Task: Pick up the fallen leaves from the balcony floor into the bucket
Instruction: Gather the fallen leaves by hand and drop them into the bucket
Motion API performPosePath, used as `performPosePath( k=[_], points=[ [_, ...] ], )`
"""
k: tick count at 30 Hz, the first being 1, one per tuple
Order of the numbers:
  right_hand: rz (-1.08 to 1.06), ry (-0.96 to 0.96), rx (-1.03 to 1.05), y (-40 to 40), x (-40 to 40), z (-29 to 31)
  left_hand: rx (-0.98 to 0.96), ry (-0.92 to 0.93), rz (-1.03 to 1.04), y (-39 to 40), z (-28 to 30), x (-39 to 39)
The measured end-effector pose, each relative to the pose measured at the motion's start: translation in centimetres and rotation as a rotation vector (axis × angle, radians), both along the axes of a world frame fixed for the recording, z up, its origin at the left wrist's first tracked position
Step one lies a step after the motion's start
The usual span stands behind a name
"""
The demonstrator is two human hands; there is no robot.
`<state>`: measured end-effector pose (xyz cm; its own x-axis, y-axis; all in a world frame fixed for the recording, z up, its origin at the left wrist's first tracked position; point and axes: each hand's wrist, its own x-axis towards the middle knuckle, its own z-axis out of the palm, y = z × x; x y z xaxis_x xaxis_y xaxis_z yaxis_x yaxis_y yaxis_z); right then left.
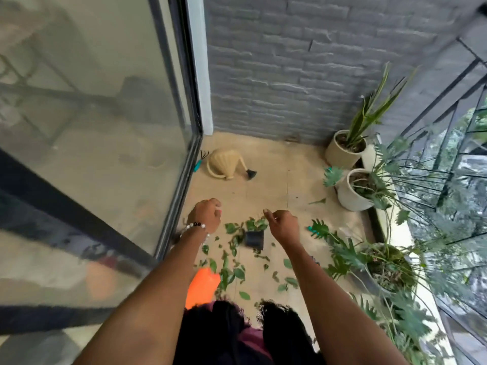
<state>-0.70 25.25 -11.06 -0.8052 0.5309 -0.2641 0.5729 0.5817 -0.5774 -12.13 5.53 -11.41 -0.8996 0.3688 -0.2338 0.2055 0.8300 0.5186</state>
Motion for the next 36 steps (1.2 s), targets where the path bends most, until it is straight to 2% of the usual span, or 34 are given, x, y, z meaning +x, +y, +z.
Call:
performPosePath(
  k=[6,13,20,25,31,36],
  points=[
    [-0.054,0.010,-0.012,2.6,-7.5,0.8,0.007,0.031,0.012,2.4,1.5,-9.9],
    [-0.156,0.040,-0.047,8.4,-16.0,0.4,-0.041,0.036,-0.083,8.8,1.2,-18.7],
    [-0.277,0.045,-0.120,17.5,-29.2,-3.6,-0.020,0.078,-0.143,19.1,0.0,-35.4],
    [-0.449,0.036,-0.177,26.2,-37.7,-4.9,-0.109,0.029,-0.241,28.3,-0.2,-45.8],
    [-0.602,-0.014,-0.212,34.7,-42.9,-4.1,-0.082,-0.010,-0.366,39.1,0.8,-51.9],
    [-0.769,0.029,-0.205,38.8,-42.0,-1.8,-0.099,-0.003,-0.586,48.4,2.3,-52.7]
  ],
)
